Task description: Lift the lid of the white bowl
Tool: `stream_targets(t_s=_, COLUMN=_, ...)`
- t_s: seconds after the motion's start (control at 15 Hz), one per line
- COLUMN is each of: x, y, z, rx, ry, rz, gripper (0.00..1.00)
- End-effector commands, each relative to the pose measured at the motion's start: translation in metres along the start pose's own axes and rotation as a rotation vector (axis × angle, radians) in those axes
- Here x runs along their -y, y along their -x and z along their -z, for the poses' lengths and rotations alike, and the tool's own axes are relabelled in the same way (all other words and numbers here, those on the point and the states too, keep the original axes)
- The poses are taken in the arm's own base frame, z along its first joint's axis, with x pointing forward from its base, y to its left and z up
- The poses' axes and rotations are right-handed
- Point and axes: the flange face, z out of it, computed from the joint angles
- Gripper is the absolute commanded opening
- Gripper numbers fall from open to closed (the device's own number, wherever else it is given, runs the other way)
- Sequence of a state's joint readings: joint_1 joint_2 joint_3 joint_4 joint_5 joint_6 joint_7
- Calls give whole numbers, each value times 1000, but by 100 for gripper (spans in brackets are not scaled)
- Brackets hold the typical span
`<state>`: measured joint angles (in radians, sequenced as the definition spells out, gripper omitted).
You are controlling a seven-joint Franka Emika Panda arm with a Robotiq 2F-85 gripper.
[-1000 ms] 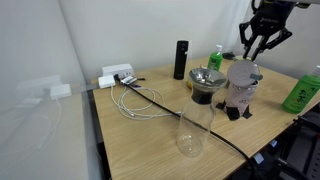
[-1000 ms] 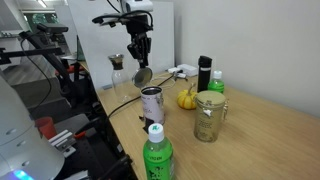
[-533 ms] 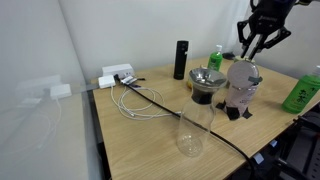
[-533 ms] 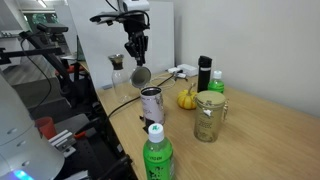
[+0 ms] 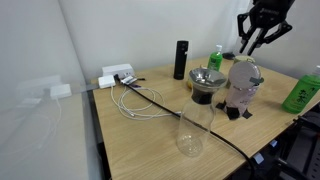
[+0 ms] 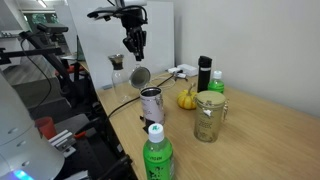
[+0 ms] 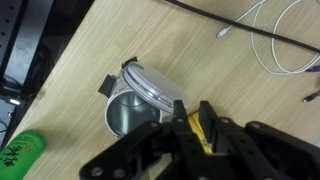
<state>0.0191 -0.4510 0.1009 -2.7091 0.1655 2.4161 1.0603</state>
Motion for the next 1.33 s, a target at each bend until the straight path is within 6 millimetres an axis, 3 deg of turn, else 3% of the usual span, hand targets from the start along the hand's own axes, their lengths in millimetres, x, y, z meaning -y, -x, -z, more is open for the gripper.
stream_targets(t_s=0.0, x=0, y=3, z=8, rx=3, ry=-14, rz=16, gripper=6)
stream_targets(t_s=0.4, x=5, y=18, z=38, rx=8, ry=-57, rz=67, gripper=6)
stream_targets(t_s=0.8, x=-6, y=39, z=60, rx=56, ry=1, rz=167, gripper=6)
stream_targets(t_s=0.87, x=-9, y=40, z=61, rx=61, ry=18, rz=159, gripper=35)
stream_targets(t_s=0.93, x=-6, y=39, z=59, rx=30, ry=-1, rz=145, gripper=24)
stream_targets(t_s=1.07, x=-8, y=40, z=62, rx=35, ry=8, rz=148, gripper=35)
stream_targets(t_s=1.27, x=-8, y=40, z=62, rx=36, ry=9, rz=149, gripper=35)
